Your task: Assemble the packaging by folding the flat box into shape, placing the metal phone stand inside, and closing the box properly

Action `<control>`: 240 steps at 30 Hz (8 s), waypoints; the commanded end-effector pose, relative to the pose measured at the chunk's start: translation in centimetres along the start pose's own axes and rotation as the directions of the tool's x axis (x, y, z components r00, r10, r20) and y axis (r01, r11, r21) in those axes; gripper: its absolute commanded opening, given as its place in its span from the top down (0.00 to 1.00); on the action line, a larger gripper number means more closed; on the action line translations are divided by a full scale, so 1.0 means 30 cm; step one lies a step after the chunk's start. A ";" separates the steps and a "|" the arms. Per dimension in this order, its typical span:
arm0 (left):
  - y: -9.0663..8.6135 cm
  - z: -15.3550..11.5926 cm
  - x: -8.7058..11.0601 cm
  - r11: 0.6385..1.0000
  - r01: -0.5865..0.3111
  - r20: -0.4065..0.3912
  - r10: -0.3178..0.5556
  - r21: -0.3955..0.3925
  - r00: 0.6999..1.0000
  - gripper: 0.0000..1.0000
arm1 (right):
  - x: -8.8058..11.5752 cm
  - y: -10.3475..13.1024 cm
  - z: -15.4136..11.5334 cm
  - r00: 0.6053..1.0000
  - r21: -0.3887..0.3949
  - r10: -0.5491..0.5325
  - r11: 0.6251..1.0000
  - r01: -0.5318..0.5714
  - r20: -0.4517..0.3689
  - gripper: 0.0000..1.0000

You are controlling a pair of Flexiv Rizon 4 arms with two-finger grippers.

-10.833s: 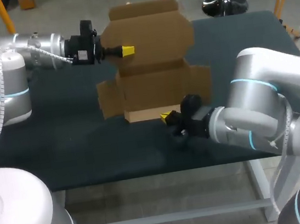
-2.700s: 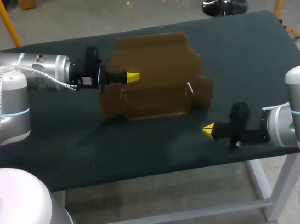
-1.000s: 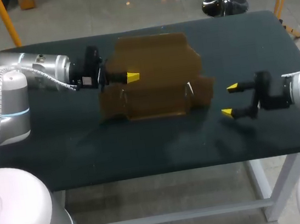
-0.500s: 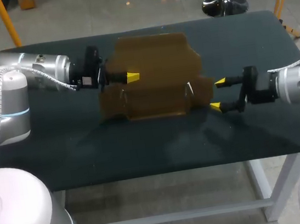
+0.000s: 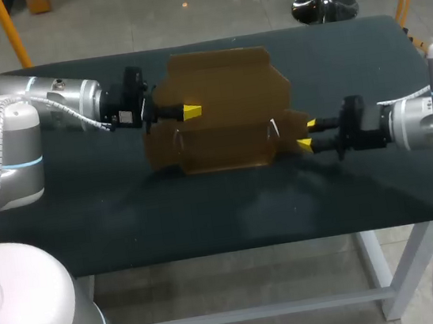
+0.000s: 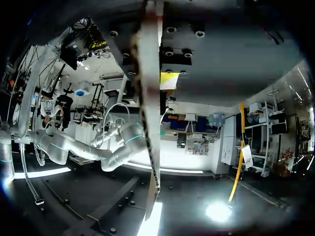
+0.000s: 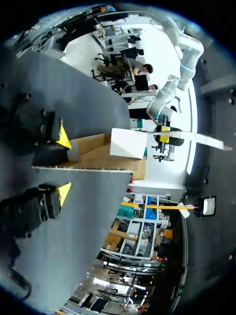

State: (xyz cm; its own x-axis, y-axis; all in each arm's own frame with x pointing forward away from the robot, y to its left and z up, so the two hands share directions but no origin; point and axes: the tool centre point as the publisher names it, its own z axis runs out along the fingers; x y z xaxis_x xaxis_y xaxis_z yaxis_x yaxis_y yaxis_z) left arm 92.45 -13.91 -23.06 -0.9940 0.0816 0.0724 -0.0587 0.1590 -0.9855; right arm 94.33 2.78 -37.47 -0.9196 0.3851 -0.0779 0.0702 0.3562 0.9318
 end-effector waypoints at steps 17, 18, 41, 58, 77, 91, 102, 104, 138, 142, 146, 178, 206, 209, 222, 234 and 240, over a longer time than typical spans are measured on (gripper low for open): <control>0.009 0.004 -0.002 1.000 0.000 -0.003 0.000 0.001 1.000 1.00 | 0.014 0.009 0.056 1.000 -0.003 0.010 1.000 -0.010 0.013 1.00; 0.009 0.004 -0.002 1.000 0.000 -0.003 0.000 0.001 1.000 1.00 | 0.017 0.010 0.057 1.000 -0.003 0.010 1.000 -0.010 0.015 1.00; 0.009 0.004 -0.002 1.000 0.000 -0.003 0.000 0.001 1.000 1.00 | 0.072 0.014 0.090 0.994 0.012 0.073 0.997 -0.074 0.077 0.93; 0.009 0.004 -0.002 1.000 0.000 -0.003 0.000 0.001 1.000 1.00 | 0.124 0.025 0.117 0.990 0.034 0.097 0.994 -0.101 0.104 0.62; 0.009 0.004 -0.002 1.000 0.000 -0.003 0.000 0.001 1.000 1.00 | 0.175 0.004 0.143 0.965 0.058 0.205 0.974 -0.217 0.163 0.60; 0.009 0.004 -0.002 1.000 0.000 -0.003 0.000 0.001 1.000 1.00 | 0.141 0.027 0.164 0.928 0.051 0.285 0.951 -0.305 0.239 0.60; 0.009 0.004 -0.002 1.000 0.000 -0.003 0.000 0.001 1.000 1.00 | 0.185 0.028 0.152 0.872 0.022 0.308 0.939 -0.342 0.380 0.58; 0.009 0.004 -0.002 1.000 0.000 -0.003 0.000 0.001 1.000 1.00 | 0.192 0.023 0.152 0.862 0.011 0.318 0.936 -0.351 0.395 0.59; 0.009 0.004 -0.002 1.000 0.000 -0.003 0.000 0.001 1.000 1.00 | 0.198 -0.038 0.076 0.771 -0.003 0.306 0.930 -0.367 0.559 0.42; 0.009 0.004 -0.002 1.000 0.000 -0.003 0.000 0.001 1.000 1.00 | 0.182 -0.049 0.072 0.781 -0.006 0.299 0.935 -0.354 0.548 0.41; 0.009 0.004 -0.002 1.000 0.000 -0.003 0.000 0.001 1.000 1.00 | 0.169 -0.058 0.068 0.797 -0.010 0.291 0.941 -0.337 0.530 0.41; 0.006 0.008 -0.036 1.000 -0.001 0.069 0.002 -0.007 0.998 1.00 | 0.144 -0.089 0.048 0.844 -0.042 0.321 0.941 -0.336 0.430 0.43; 0.040 -0.008 -0.037 0.999 -0.031 0.073 0.029 0.023 0.997 1.00 | 0.148 -0.074 0.047 0.848 -0.036 0.308 0.945 -0.324 0.431 0.44; 0.040 -0.008 -0.037 0.999 -0.031 0.073 0.029 0.023 0.997 1.00 | 0.154 -0.069 0.044 0.848 -0.039 0.305 0.946 -0.321 0.433 0.44; 0.040 -0.008 -0.037 0.999 -0.031 0.073 0.029 0.023 0.997 1.00 | 0.140 -0.053 0.044 0.845 -0.050 0.290 0.953 -0.300 0.450 0.46; 0.040 -0.008 -0.037 0.999 -0.031 0.073 0.029 0.023 0.997 1.00 | 0.204 -0.025 0.088 0.866 -0.042 0.263 0.961 -0.272 0.425 0.47; 0.040 -0.008 -0.037 0.999 -0.031 0.073 0.029 0.023 0.997 1.00 | 0.215 0.001 0.107 0.875 -0.044 0.248 0.966 -0.253 0.415 0.46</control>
State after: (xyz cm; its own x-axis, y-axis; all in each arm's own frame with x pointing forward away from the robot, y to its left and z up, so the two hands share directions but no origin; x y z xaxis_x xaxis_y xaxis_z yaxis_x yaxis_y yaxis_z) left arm 93.43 -13.61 -23.84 -0.9994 0.0114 0.0318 -0.0300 0.1353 -0.9904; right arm 89.64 7.41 -39.02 -0.6327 0.7741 0.0216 0.2866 0.2082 0.9352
